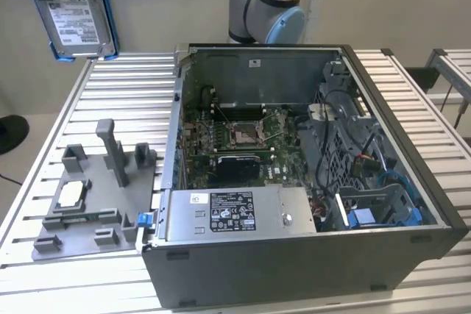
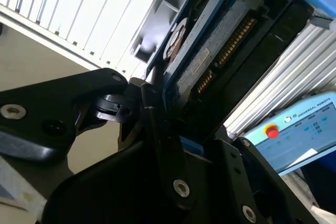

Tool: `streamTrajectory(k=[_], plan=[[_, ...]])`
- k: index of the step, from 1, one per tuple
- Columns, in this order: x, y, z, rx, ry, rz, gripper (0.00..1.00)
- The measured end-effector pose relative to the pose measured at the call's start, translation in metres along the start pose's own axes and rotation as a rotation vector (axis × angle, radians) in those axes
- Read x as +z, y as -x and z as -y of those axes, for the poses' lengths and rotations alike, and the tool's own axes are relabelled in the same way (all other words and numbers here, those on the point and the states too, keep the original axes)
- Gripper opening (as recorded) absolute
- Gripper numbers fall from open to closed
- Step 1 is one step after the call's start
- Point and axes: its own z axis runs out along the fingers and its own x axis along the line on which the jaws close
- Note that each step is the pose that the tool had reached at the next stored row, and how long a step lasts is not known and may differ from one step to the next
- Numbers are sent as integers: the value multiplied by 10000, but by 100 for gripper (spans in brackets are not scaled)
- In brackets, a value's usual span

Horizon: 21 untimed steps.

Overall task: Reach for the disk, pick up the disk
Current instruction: 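Pick up the disk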

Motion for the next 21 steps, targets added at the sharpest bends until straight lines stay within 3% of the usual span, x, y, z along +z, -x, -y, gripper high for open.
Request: streamTrajectory(k=[21], plan=[[-13, -22, 953, 0, -1, 32, 0]])
